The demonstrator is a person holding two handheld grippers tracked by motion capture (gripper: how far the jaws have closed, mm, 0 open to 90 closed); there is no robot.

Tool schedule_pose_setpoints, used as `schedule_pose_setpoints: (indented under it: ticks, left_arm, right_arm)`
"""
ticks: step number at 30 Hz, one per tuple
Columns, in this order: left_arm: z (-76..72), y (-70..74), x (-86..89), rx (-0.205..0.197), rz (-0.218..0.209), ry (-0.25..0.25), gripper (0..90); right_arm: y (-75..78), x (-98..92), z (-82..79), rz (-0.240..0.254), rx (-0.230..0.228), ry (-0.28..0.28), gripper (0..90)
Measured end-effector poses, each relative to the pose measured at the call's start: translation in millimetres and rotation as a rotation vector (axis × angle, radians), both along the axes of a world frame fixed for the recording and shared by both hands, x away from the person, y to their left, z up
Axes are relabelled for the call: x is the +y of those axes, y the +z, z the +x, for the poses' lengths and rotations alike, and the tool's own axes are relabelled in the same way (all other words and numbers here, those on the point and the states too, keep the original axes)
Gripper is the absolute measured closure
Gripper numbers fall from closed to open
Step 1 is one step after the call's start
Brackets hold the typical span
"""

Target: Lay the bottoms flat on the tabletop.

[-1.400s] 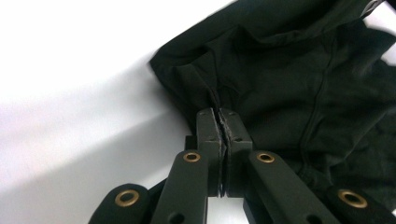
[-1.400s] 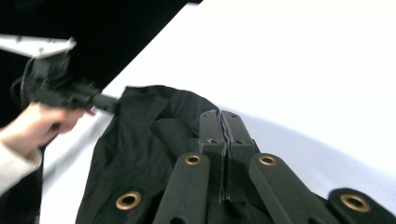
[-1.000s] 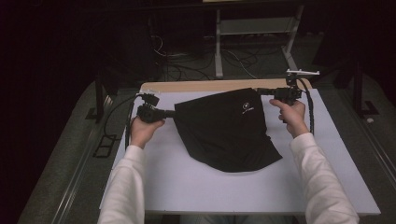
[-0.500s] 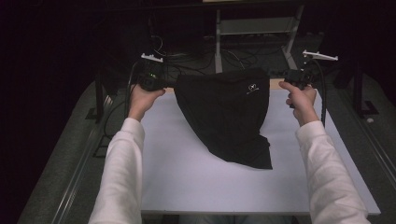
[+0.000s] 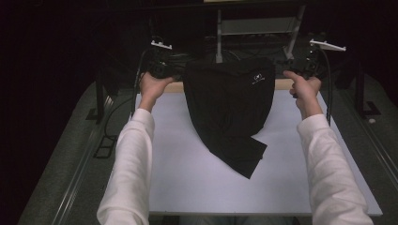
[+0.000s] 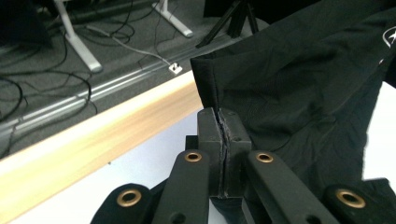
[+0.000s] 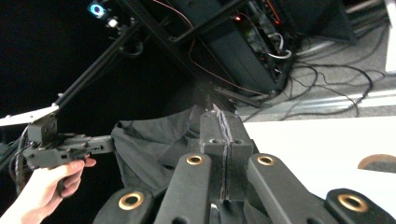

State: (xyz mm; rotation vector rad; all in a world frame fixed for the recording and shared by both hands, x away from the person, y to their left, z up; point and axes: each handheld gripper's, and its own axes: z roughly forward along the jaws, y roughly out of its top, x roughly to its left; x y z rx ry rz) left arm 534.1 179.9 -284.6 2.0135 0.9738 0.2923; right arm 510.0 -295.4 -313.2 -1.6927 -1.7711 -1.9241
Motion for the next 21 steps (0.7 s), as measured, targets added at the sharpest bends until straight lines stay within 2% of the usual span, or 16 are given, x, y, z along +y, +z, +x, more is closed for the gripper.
schedule_pose_setpoints:
  ticks: [1,4,8,9,10,12,16,17,18,19,20,21]
  left_arm:
    - [3.8,-11.2,-4.8,0.019,-0.009,0.021,87.9]
    - [9.3,-18.5,-10.8,0.035,0.006,0.038,87.9]
    - [14.7,-19.0,-12.0,0.030,-0.025,0.061,87.9]
    - [17.5,-18.2,-11.6,0.028,-0.022,0.071,88.0]
    - [17.5,-18.2,-11.6,0.028,-0.022,0.071,88.0]
    - [21.7,-16.4,-8.9,0.034,-0.015,0.086,88.0]
    - [27.0,-16.0,-2.2,0.065,-0.046,0.120,88.1]
    - [29.1,-19.5,-0.7,0.096,-0.058,0.132,88.0]
    - [32.3,-26.2,0.7,0.158,-0.086,0.143,86.7]
    - [34.6,-34.7,1.5,0.207,-0.115,0.170,69.2]
    - [35.2,-45.0,2.7,0.241,-0.145,0.193,69.2]
    - [34.7,-56.2,4.0,0.263,-0.162,0.213,65.3]
  right_arm:
    - [-3.9,1.6,3.0,-0.002,0.010,-0.004,88.1]
    - [-12.5,5.7,11.2,-0.002,0.040,-0.028,88.1]
    - [-16.8,6.6,19.9,-0.005,0.063,-0.041,88.1]
    - [-18.1,5.7,26.5,-0.010,0.086,-0.047,88.1]
    - [-18.1,5.7,26.5,-0.010,0.086,-0.047,88.1]
    - [-17.1,5.1,30.5,-0.009,0.093,-0.055,88.2]
    - [-11.4,6.6,37.6,-0.005,0.109,-0.085,88.1]
    - [-11.4,7.7,39.9,-0.002,0.127,-0.095,87.9]
    - [-13.7,8.5,42.7,0.001,0.155,-0.110,85.4]
    - [-25.6,7.9,45.4,0.018,0.225,-0.181,70.7]
    - [-25.6,7.9,45.4,0.018,0.225,-0.181,70.7]
    - [-34.3,8.5,44.1,0.030,0.240,-0.198,66.0]
